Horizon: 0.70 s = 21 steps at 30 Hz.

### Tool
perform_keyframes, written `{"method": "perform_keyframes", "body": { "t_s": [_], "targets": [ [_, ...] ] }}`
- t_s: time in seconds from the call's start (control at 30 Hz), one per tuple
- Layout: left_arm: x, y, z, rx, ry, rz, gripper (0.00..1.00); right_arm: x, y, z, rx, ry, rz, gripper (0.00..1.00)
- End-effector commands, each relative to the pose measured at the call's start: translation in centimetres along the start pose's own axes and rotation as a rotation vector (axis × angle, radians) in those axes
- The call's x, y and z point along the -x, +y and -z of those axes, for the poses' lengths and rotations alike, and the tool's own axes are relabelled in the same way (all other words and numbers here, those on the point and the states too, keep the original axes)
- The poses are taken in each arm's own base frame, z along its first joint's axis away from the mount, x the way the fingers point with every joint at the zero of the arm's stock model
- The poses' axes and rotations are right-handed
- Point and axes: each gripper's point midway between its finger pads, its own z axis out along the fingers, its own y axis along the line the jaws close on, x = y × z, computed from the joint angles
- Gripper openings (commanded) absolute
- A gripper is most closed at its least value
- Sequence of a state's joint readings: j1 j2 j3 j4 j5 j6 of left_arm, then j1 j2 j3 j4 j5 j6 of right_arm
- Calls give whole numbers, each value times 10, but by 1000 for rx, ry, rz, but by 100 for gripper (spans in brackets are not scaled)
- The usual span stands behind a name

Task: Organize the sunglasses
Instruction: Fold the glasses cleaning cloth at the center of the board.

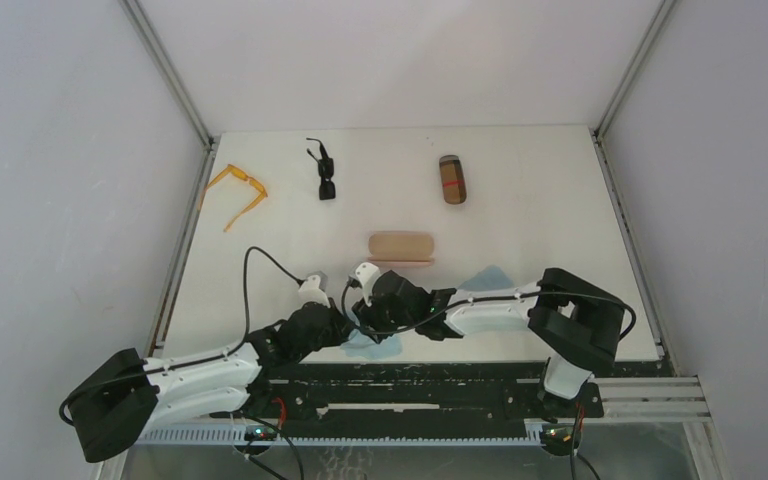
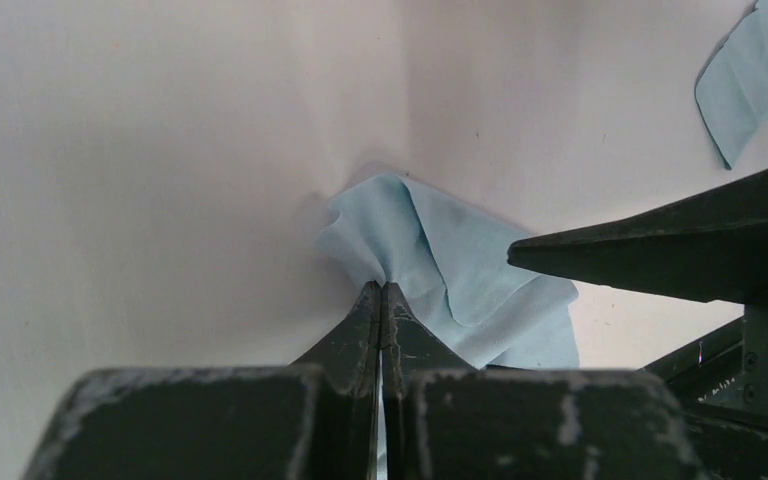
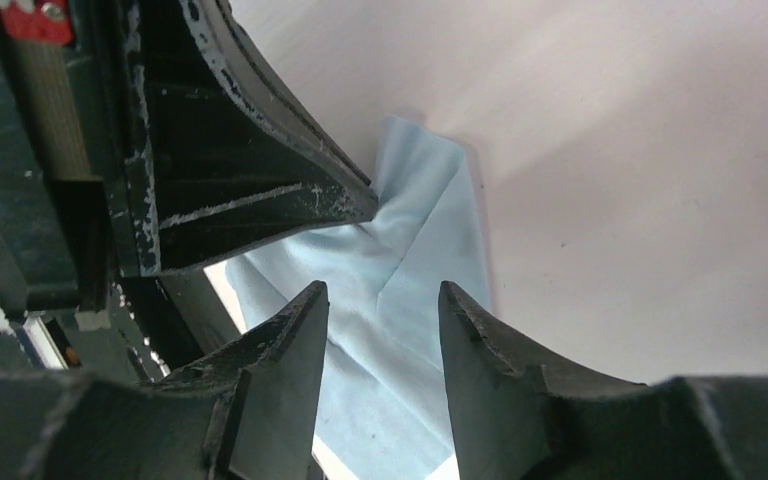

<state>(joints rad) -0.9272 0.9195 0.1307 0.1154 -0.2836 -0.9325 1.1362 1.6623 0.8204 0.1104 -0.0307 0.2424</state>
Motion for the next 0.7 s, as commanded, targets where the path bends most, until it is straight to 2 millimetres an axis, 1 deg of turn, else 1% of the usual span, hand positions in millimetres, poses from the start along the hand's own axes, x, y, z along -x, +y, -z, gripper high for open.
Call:
{"method": "perform_keyframes", "body": {
  "t_s": [0.0,0.3,0.43,0.57,0.67],
  "targets": [
    [-19,19,3,42,63,-25,0,20,6,-7,-10,-48,-10,44],
    [-21,20,3,44,67,-27,0,4,-7,-14,-98,12,-4,42],
    [-21,20,2,45,69,-27,0,-3,-10,-15,-112,34,-1,40],
    [-21,19,2,43,70,-26,0,-9,-10,-16,-116,54,3,34],
    [-20,18,2,41,68,-23,0,-10,-10,-16,-120,58,2,24]
  ]
}}
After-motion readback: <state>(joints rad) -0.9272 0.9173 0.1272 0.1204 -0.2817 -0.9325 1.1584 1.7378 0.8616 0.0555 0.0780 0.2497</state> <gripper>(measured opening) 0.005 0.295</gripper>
